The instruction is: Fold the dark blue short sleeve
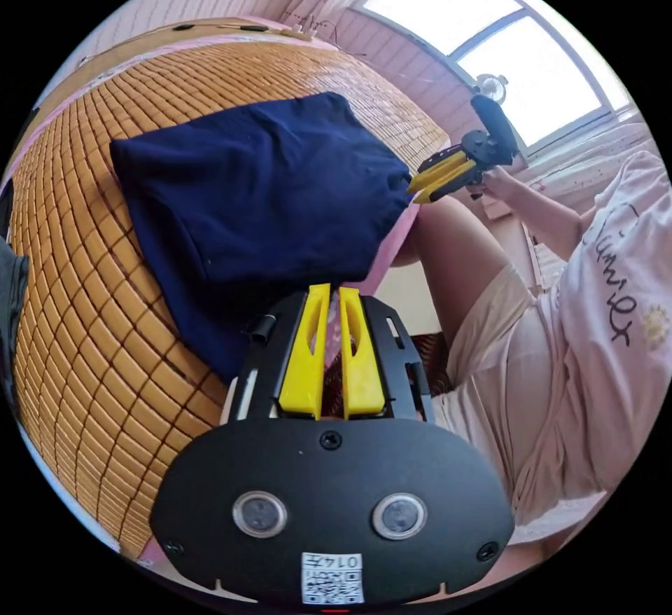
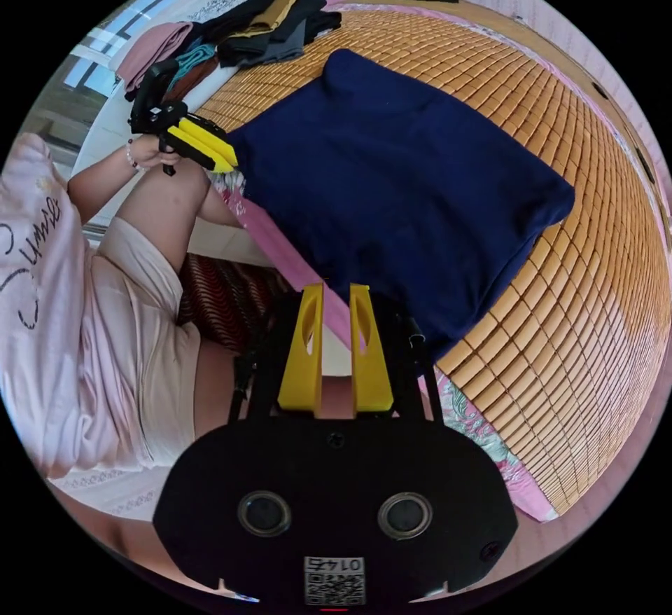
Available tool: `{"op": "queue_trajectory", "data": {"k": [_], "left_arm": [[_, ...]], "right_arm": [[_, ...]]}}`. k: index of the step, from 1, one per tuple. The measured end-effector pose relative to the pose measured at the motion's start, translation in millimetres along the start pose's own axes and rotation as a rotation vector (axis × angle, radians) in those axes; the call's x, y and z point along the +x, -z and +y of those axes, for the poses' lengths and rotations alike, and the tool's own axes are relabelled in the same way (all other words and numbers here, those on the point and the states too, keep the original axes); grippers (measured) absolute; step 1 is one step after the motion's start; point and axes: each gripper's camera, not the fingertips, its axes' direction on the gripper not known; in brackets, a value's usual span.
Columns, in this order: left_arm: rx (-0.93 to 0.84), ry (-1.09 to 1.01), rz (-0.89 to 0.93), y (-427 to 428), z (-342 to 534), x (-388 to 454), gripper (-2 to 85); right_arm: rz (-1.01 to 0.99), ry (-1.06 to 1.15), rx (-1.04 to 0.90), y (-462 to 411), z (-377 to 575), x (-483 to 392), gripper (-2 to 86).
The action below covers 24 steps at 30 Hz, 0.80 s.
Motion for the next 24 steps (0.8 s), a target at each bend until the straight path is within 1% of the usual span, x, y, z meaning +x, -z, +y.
{"op": "queue_trajectory", "data": {"k": [3,5,7,9,11,14,16,17,21,22,24], "left_arm": [[-0.025,0.013,-0.032,-1.4,13.5,17.4,3.8],[0.006,-0.015,-0.065,-0.6,10.5,32.6,3.7],[0.058,-0.046,-0.116,-7.2,-6.1,52.5,3.4],[0.11,-0.062,-0.148,-18.8,-21.4,65.0,2.7],[0.122,-0.078,-0.152,-35.9,-37.8,76.0,1.8],[0.132,-0.05,-0.215,-65.5,-50.1,87.1,-0.3],[0.091,-0.015,-0.217,-87.8,-49.4,85.7,-0.8],[0.113,-0.013,-0.208,-88.7,-47.2,85.6,-0.8],[0.162,0.025,-0.146,-95.0,-35.3,81.7,-1.0],[0.169,0.037,-0.13,-96.7,-33.1,81.4,-1.0],[0.169,0.045,-0.128,-98.0,-32.5,84.9,-1.0]], "right_arm": [[0.018,0.014,-0.015,5.0,-14.6,-7.0,5.6],[0.049,0.026,0.005,12.0,-32.6,-10.7,2.9],[0.142,0.032,0.048,20.8,-68.0,-12.1,1.0],[0.204,0.014,0.094,26.3,-102.3,-9.9,0.3],[0.248,0.01,0.13,28.3,-139.6,-7.4,0.0],[0.316,-0.005,0.094,19.1,-202.3,3.4,-0.3],[0.303,-0.026,0.0,-4.2,-239.0,21.7,-0.4],[0.278,-0.027,-0.052,-13.8,-245.9,27.1,-0.5],[0.16,-0.019,-0.145,-12.2,-270.1,43.5,-0.8],[0.169,-0.002,-0.171,-9.8,-276.7,44.3,-0.9],[0.224,-0.013,-0.146,-1.6,-286.9,46.9,-0.9]]}}
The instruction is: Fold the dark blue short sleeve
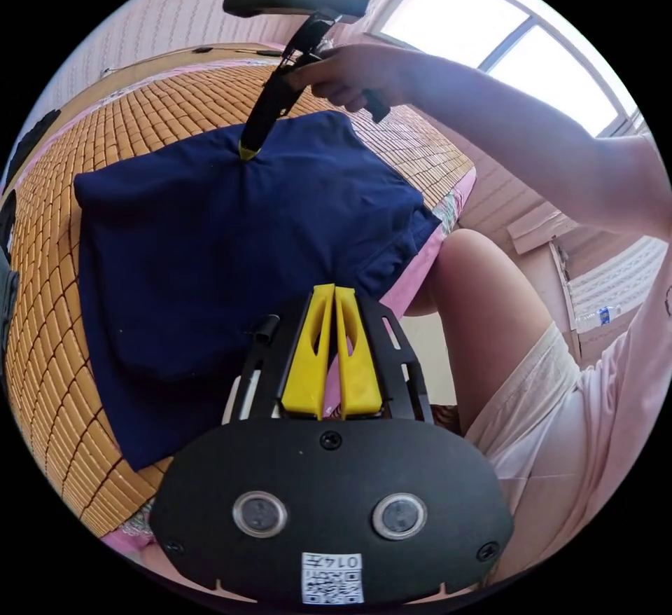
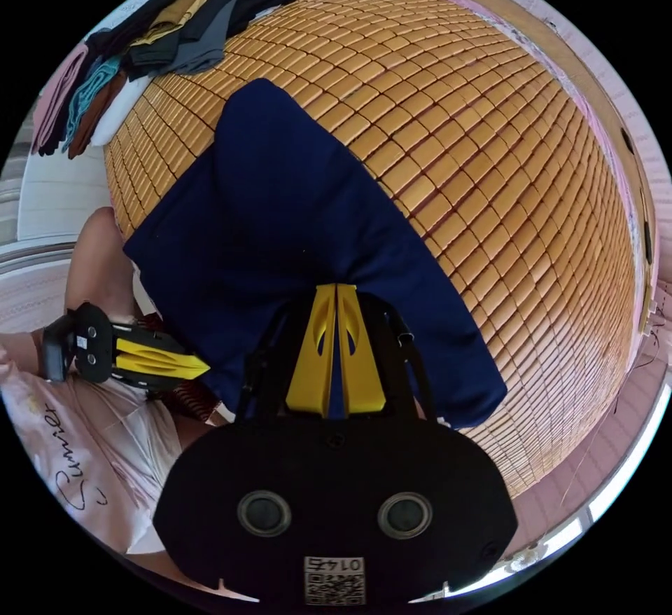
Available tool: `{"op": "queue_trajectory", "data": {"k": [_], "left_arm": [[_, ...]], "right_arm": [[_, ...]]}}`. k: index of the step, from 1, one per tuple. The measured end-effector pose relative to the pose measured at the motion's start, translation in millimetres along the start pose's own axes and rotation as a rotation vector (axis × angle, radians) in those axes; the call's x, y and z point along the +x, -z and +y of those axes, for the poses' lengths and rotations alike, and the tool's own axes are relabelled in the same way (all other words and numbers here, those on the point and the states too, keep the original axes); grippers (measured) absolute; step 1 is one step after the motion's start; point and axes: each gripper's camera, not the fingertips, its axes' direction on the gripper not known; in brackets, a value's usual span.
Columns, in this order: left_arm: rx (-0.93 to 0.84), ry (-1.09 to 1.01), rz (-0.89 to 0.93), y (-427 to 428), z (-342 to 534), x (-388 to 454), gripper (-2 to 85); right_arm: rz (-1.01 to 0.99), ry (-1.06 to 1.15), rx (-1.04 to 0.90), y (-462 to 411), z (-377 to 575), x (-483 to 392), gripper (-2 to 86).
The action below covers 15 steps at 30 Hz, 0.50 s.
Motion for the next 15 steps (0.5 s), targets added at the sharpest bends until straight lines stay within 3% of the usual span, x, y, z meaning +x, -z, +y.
{"op": "queue_trajectory", "data": {"k": [7,15], "left_arm": [[0.02,-0.123,-0.086,-16.7,12.6,35.2,-1.0],[0.017,-0.203,-0.115,-31.7,25.1,62.5,-0.4]], "right_arm": [[0.071,0.027,-0.113,-11.9,-36.5,11.0,-1.0],[0.154,-0.004,-0.033,-25.7,-16.5,19.7,-0.9]]}}
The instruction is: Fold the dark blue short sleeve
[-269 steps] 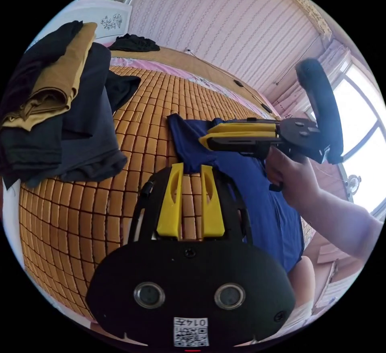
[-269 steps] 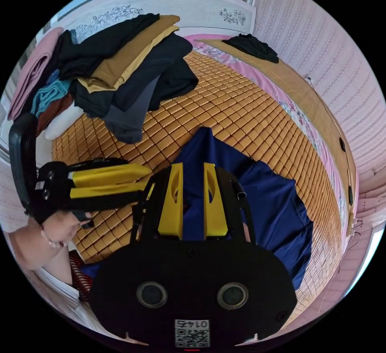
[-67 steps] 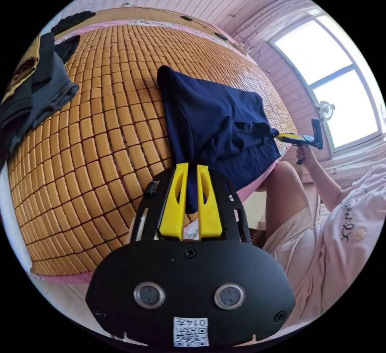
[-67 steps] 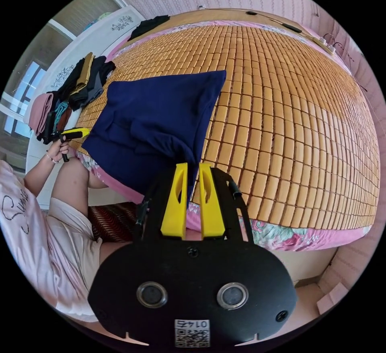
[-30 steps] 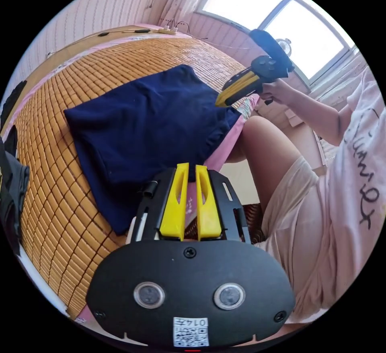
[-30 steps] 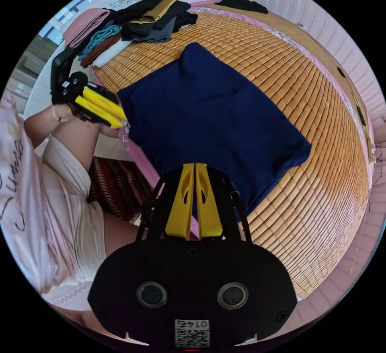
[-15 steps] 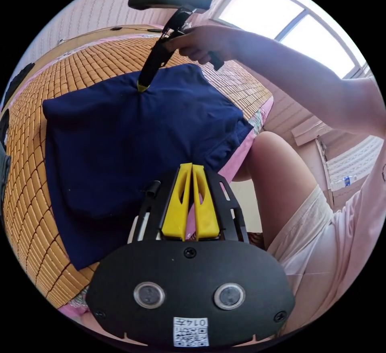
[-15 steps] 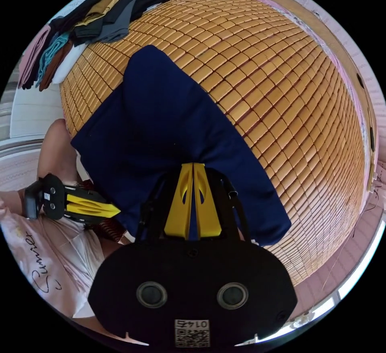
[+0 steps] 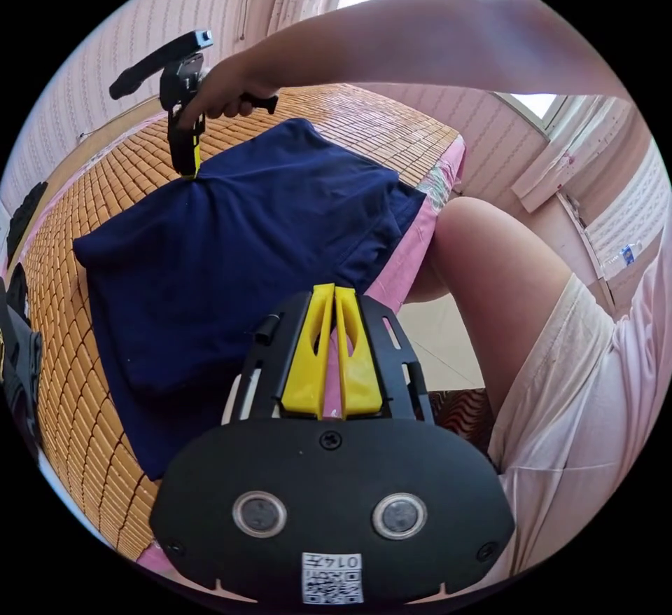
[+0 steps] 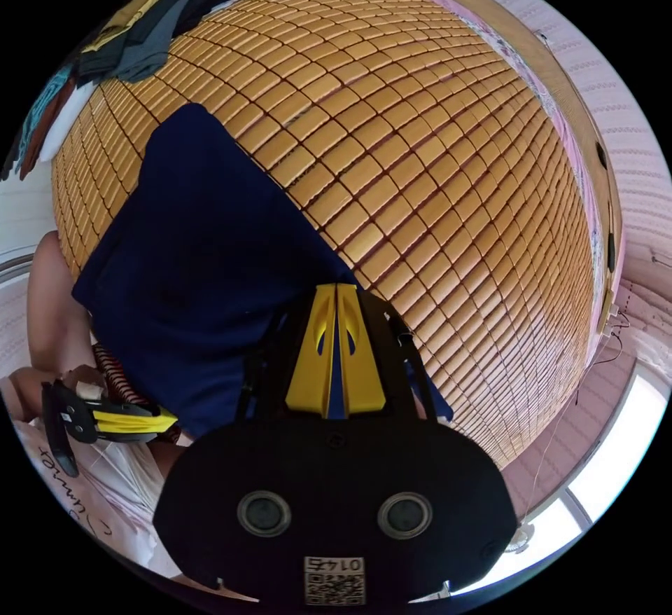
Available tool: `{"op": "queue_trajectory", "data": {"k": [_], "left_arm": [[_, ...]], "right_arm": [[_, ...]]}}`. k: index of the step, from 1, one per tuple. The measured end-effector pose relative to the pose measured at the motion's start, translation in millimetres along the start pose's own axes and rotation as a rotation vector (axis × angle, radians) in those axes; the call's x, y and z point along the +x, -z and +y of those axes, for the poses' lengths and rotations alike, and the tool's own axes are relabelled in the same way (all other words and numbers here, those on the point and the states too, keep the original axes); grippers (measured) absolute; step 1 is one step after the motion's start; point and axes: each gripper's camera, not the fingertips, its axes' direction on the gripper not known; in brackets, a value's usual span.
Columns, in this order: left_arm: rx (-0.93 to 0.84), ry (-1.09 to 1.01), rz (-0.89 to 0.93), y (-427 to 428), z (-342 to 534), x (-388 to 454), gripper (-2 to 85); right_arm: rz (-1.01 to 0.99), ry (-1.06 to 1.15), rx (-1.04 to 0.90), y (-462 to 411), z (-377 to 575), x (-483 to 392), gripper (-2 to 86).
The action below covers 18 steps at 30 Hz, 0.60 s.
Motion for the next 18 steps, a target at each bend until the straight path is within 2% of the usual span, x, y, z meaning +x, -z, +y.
{"op": "queue_trajectory", "data": {"k": [5,7,11,13,15,18], "left_arm": [[0.013,-0.006,0.029,0.7,-1.3,9.4,4.2],[0.049,-0.034,0.077,2.1,-8.4,17.7,4.9],[0.097,-0.071,0.133,-3.1,-24.0,33.8,5.6],[0.123,-0.129,0.151,-11.7,-37.1,48.8,7.7],[0.139,-0.193,0.152,-19.5,-48.3,61.9,10.0],[0.134,-0.278,0.161,-37.2,-68.9,82.3,13.0]], "right_arm": [[-0.087,-0.157,0.196,20.9,103.7,27.2,-0.8],[-0.153,-0.301,0.249,10.4,182.7,38.2,-0.5],[-0.258,-0.493,0.19,-35.3,294.6,38.3,2.7],[-0.328,-0.568,0.121,-65.1,347.9,32.5,7.6],[-0.375,-0.609,0.103,-83.4,375.7,30.5,10.1],[-0.457,-0.644,0.099,-113.0,403.9,35.1,9.4]]}}
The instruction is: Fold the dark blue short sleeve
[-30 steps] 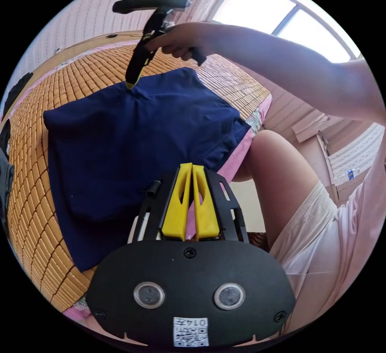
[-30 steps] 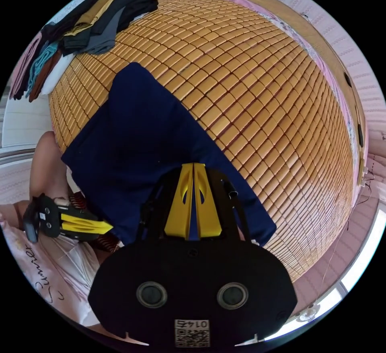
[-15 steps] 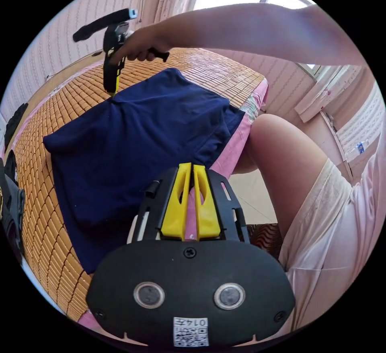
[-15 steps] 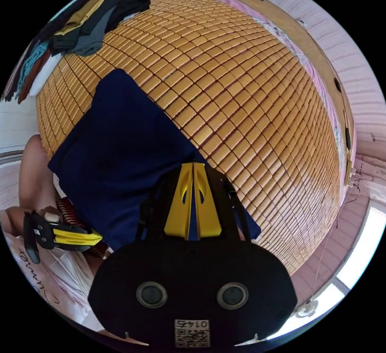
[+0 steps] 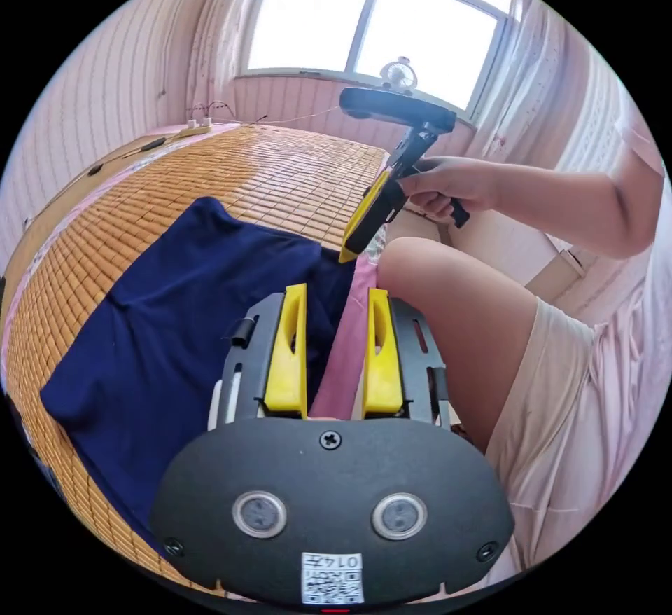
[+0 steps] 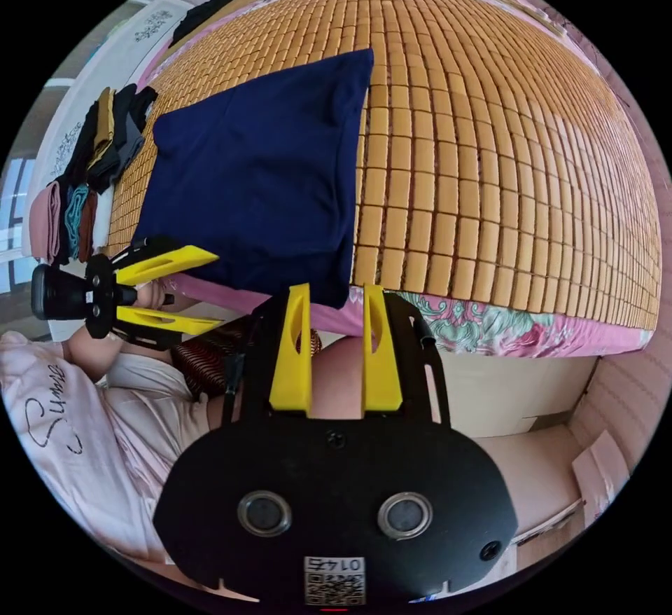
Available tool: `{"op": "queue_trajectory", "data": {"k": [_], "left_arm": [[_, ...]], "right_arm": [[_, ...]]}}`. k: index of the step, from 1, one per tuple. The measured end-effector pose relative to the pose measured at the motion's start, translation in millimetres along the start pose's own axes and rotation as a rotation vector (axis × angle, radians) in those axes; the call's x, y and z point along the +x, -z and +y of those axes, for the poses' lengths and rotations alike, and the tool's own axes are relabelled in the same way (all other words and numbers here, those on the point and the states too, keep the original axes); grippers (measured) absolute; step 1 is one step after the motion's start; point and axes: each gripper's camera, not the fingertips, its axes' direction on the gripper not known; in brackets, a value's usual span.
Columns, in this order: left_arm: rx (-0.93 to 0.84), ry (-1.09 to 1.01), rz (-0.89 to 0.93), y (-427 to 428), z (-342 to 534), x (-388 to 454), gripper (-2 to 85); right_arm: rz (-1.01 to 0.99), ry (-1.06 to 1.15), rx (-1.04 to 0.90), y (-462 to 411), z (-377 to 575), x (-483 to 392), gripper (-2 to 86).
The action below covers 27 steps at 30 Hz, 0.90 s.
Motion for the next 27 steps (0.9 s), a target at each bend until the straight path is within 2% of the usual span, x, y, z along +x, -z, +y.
{"op": "queue_trajectory", "data": {"k": [5,8,11,12,13,15,18,21,24,27], "left_arm": [[-0.044,-0.007,-0.109,-39.7,-29.9,7.1,23.2],[-0.033,-0.006,-0.109,-55.2,-43.3,10.6,23.0],[-0.083,0.03,-0.086,-70.8,-54.2,12.0,18.5],[-0.094,0.065,-0.117,-72.6,-56.1,10.8,15.0],[-0.099,0.109,-0.156,-69.6,-56.9,8.6,7.5],[-0.082,0.155,-0.198,-58.9,-55.8,6.1,1.9],[-0.074,0.131,-0.131,-47.8,-52.1,8.6,0.0],[-0.062,0.114,-0.093,-34.3,-45.3,15.3,-0.5],[-0.031,0.117,-0.065,-16.4,-39.6,20.6,-0.5],[-0.005,0.129,-0.011,-0.1,-34.9,20.9,-0.5]], "right_arm": [[-0.055,0.042,0.033,-8.4,20.2,29.7,2.3],[-0.174,0.082,0.133,2.2,39.8,45.8,1.6],[-0.325,0.115,0.23,9.2,59.6,65.4,1.6],[-0.378,0.137,0.256,9.7,67.0,72.1,1.8],[-0.406,0.161,0.27,8.2,74.0,78.9,2.2],[-0.452,0.142,0.316,4.7,85.3,96.9,3.4],[-0.429,-0.04,0.462,-6.5,107.5,141.7,8.6],[-0.452,-0.143,0.45,-29.1,110.0,168.9,16.1],[-0.514,-0.192,0.424,-51.4,106.4,180.5,16.7],[-0.619,-0.266,0.495,-64.7,109.1,202.9,14.0]]}}
